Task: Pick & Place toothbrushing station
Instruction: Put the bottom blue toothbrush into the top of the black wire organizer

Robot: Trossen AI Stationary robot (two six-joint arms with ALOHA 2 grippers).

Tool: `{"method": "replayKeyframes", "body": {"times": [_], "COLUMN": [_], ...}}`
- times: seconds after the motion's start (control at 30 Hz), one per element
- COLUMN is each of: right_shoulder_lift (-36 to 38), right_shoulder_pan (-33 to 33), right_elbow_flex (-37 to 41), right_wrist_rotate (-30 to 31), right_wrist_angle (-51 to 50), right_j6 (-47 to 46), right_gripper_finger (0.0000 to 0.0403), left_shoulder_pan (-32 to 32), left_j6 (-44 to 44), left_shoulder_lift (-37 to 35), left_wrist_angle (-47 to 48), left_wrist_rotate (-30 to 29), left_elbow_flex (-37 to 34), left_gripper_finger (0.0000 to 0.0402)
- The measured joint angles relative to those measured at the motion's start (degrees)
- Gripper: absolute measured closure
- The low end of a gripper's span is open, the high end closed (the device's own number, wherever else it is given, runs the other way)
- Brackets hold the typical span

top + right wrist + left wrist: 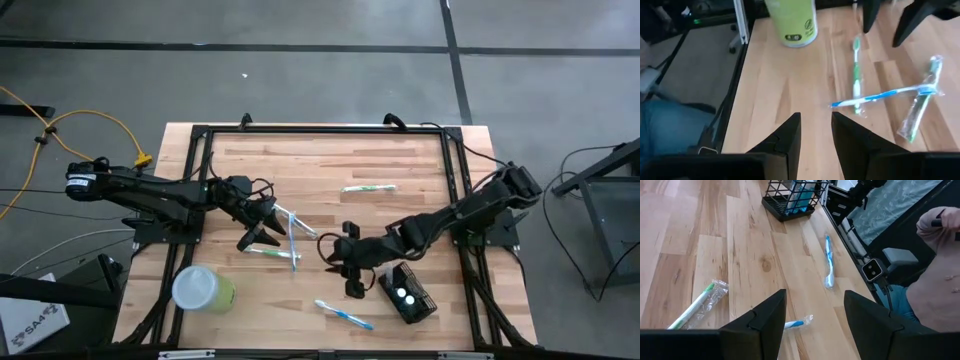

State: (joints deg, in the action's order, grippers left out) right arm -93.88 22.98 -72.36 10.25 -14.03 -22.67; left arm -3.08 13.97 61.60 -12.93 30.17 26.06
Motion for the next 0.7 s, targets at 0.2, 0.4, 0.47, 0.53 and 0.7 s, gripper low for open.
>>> {"method": "replayKeyframes", "body": {"times": [0.2, 0.4, 0.47, 0.53, 0.7], "right_shoulder_lift": [-0.4, -0.9, -2.5, -4.7, -10.8], "right_shoulder_pan": [0.0, -0.6, -0.9, -0.5, 0.5], "right_elbow_flex": [-2.6, -6.6, -8.9, -11.8, -20.2], "right_wrist_rotate": [-3.4, -7.8, -9.6, -10.9, -11.8], "right_wrist_angle": [-1.4, -7.2, -9.2, -12.4, -18.7], "right_j6": [0.0, 0.0, 0.0, 0.1, 1.9], "right_gripper_finger": [0.0302, 0.0302, 0.0302, 0.0302, 0.0302], "left_shoulder_pan": [0.0, 0.0, 0.0, 0.0, 0.0], "left_j6": [0.0, 0.0, 0.1, 0.1, 0.3], "left_shoulder_lift": [0.0, 0.0, 0.0, 0.0, 0.0], "left_wrist_angle": [0.0, 0.0, 0.0, 0.0, -0.6], "left_wrist_rotate": [0.0, -0.1, -0.1, -0.2, -0.2], "left_elbow_flex": [0.0, 0.0, 0.0, 0.0, 0.0], "left_gripper_finger": [0.0206, 0.0206, 0.0206, 0.0206, 0.0206]}}
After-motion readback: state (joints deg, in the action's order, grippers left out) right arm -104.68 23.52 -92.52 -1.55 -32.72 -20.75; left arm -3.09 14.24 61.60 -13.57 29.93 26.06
